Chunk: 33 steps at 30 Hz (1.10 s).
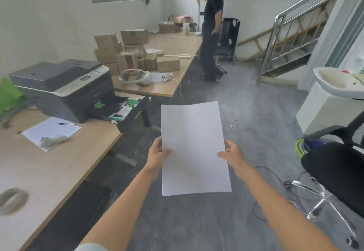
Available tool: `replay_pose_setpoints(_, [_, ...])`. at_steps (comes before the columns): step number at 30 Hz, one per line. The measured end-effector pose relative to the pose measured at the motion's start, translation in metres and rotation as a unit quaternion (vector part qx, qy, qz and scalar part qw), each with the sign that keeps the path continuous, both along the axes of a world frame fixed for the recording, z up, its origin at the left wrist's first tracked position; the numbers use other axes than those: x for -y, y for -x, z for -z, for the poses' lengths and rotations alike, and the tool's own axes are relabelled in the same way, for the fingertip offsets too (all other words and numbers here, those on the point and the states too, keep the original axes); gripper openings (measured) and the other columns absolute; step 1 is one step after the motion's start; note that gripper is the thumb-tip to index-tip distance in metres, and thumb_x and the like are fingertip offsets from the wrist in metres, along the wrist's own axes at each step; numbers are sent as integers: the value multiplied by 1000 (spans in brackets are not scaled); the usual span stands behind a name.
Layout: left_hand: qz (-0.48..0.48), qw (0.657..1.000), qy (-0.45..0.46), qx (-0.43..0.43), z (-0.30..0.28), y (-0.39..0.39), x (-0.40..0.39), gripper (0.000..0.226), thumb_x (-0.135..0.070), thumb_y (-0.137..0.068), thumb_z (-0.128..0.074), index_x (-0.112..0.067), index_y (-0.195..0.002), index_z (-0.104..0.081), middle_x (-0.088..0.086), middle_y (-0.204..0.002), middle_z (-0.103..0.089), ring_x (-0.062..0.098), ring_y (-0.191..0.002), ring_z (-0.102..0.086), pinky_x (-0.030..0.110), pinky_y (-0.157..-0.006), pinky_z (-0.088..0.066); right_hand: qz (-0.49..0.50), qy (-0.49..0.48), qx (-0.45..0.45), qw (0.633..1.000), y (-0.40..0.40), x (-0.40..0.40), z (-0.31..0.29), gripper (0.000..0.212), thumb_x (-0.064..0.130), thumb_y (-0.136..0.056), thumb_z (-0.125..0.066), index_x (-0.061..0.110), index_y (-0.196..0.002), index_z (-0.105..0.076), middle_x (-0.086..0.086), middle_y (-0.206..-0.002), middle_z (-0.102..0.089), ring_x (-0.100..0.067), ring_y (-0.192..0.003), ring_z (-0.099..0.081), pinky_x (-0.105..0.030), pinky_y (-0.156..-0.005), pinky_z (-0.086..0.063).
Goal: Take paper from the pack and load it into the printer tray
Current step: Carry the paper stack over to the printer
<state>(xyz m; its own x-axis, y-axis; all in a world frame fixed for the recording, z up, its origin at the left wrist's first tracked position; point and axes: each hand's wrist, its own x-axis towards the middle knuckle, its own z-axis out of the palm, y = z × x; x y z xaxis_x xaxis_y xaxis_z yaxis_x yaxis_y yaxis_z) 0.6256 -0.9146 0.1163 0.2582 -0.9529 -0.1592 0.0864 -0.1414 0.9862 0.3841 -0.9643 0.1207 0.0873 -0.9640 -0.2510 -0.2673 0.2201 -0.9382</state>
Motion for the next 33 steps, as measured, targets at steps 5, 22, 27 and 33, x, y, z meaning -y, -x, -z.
replay_pose_setpoints(5, [-60, 998, -9, -9, 2, -33, 44, 37, -2, -87, -54, -23, -117, -47, 0, -112, -61, 20, -96, -63, 29, -66, -53, -63, -2, -3, 998, -43, 68, -3, 39, -9, -81, -55, 10, -116, -53, -17, -94, -62, -28, -79, -59, -33, -70, -49])
replay_pose_setpoints(22, [-164, 985, 12, -42, -9, -224, 250, 40, 4, -86, -52, -19, -118, -47, 2, -99, -64, 22, -87, -64, 31, -66, -52, -164, 11, -10, 986, -255, 310, -34, 38, -13, -82, -52, 9, -113, -51, -7, -78, -64, -23, -66, -63, -27, -54, -51])
replay_pose_setpoints(27, [-231, 973, 13, -20, 3, -295, 247, 39, 3, -83, -55, -19, -115, -50, 10, -114, -60, 28, -97, -61, 37, -75, -54, -234, -6, -9, 972, -342, 336, -23, 39, -10, -82, -53, 7, -117, -50, -17, -93, -65, -32, -83, -63, -35, -69, -53])
replay_pose_setpoints(33, [-328, 944, 3, -35, 14, -368, 211, 41, 9, -83, -51, -18, -114, -48, 12, -106, -62, 27, -90, -61, 30, -70, -53, -335, -22, -21, 942, -454, 341, -4, 37, -12, -83, -52, 8, -113, -49, -15, -94, -63, -32, -85, -62, -48, -84, -51])
